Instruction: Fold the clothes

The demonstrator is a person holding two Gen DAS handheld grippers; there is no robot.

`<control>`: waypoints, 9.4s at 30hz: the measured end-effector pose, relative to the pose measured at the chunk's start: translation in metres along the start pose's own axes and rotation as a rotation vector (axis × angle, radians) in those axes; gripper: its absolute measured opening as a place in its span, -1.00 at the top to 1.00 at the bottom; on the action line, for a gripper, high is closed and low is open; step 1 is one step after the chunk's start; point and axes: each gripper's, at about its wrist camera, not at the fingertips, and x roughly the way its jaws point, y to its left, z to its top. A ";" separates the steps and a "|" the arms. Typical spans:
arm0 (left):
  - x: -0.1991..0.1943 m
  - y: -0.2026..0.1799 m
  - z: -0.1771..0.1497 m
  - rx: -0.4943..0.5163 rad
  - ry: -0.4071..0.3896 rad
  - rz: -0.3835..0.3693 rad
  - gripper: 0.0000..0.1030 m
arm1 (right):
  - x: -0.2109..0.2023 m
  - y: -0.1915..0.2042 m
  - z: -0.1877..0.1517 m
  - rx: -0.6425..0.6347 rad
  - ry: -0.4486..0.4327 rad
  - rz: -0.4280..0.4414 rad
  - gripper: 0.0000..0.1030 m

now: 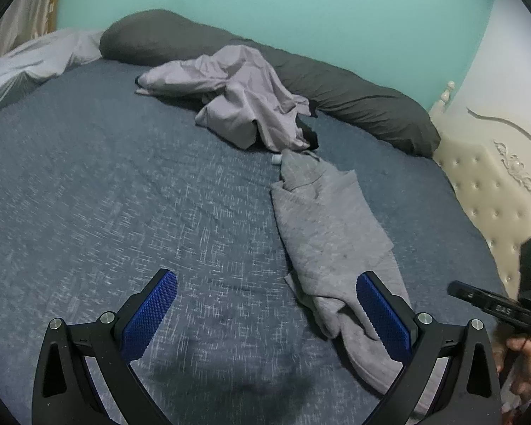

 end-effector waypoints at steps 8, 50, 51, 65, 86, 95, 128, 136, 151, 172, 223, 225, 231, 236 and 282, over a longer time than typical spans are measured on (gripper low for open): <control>0.037 0.025 -0.011 -0.001 -0.001 0.022 -1.00 | 0.095 0.011 0.031 -0.063 0.103 0.012 0.01; 0.050 0.072 -0.018 -0.084 -0.005 0.014 -1.00 | 0.142 0.064 0.043 -0.216 0.090 0.112 0.88; 0.050 0.072 -0.018 -0.085 -0.006 0.015 -1.00 | 0.139 0.067 0.043 -0.219 0.083 0.111 0.89; 0.038 0.106 -0.013 -0.175 -0.036 0.051 -1.00 | 0.152 0.168 0.046 -0.197 0.174 0.458 0.83; 0.046 0.107 -0.015 -0.163 -0.017 0.064 -1.00 | 0.180 0.094 0.065 -0.069 0.149 -0.071 0.09; 0.049 0.107 -0.015 -0.163 -0.014 0.062 -1.00 | 0.158 0.077 0.064 -0.113 0.073 -0.088 0.86; 0.064 0.085 -0.020 -0.091 0.017 0.057 -1.00 | 0.028 -0.084 0.079 0.124 -0.185 -0.274 0.64; 0.063 0.083 -0.021 -0.086 0.012 0.055 -1.00 | 0.076 -0.026 0.076 -0.127 0.003 -0.115 0.17; 0.063 0.089 -0.022 -0.096 0.013 0.050 -1.00 | 0.131 -0.017 0.041 -0.247 0.133 -0.245 0.79; 0.064 0.097 -0.024 -0.108 0.012 0.047 -1.00 | 0.131 0.047 0.051 -0.335 0.034 -0.084 0.94; 0.091 0.080 -0.021 -0.041 0.030 -0.022 -1.00 | 0.154 0.023 0.174 -0.272 0.031 -0.163 0.13; 0.092 0.083 -0.020 -0.048 0.034 -0.022 -1.00 | 0.169 0.036 0.176 -0.315 0.048 -0.180 0.12; 0.093 0.092 -0.018 -0.072 0.037 -0.016 -1.00 | 0.209 0.067 0.172 -0.448 0.085 -0.264 0.14; 0.091 0.095 -0.018 -0.081 0.033 -0.015 -1.00 | 0.223 0.061 0.170 -0.462 0.105 -0.353 0.91; 0.064 -0.102 0.065 0.215 -0.001 -0.163 -1.00 | -0.152 0.085 0.118 -0.312 -0.377 -0.103 0.95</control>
